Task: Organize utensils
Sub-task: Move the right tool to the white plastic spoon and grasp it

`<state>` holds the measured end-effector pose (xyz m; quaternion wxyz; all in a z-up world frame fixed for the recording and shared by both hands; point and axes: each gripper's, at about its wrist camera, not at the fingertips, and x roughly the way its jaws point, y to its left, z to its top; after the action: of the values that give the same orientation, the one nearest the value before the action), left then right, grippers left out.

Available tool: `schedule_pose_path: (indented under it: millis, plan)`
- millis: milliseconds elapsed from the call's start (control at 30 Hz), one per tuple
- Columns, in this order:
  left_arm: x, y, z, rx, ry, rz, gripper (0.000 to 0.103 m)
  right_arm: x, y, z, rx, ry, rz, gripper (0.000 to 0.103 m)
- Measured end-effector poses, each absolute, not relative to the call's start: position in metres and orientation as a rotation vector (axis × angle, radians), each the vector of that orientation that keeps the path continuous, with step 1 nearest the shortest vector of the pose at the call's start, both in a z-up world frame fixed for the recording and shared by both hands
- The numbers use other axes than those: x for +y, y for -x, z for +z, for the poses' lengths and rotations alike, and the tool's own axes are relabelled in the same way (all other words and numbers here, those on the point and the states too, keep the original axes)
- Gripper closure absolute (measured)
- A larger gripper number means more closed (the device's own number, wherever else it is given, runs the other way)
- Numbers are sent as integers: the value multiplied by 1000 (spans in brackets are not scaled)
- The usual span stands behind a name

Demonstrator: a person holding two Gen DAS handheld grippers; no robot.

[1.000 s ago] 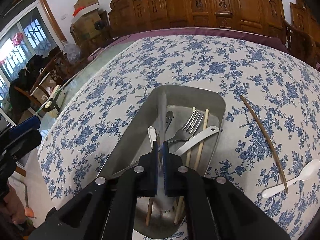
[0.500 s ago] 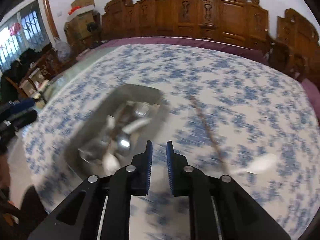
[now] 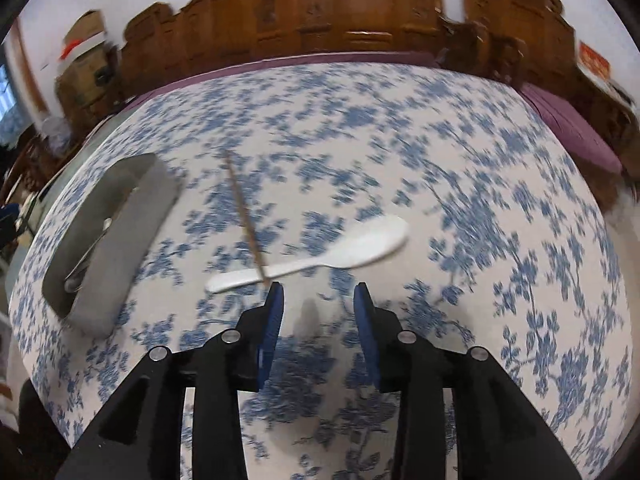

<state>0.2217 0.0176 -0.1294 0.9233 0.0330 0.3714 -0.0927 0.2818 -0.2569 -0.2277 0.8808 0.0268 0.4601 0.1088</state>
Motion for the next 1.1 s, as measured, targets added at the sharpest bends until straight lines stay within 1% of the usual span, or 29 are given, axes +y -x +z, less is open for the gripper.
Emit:
schedule_pose_path:
  millis: [133,300,533,633,700,967,1100]
  plan:
    - [2,-229,-129,764,-72,-205,28,-272,-291,-243,987,-159,192,64]
    - [-12,-239,-130,770,-81,-212,28,-275,-304,-253,996,-224,174,64]
    - [-24,-248,-132,774,-81,-220,28,-260,-326,-257,992,-192,158,63]
    - [-28,-251,-133,775,-84,-222,28,-253,-330,-257,984,-154,153,61]
    - [-29,-253,-133,776,-85,-222,28,-248,-333,-258,980,-122,153,57]
    - [-33,-258,-135,777,-88,-215,28,-235,-344,-258,990,-44,146,50]
    - [-34,-258,-135,778,-90,-214,28,-238,-351,-256,1019,-93,139,50]
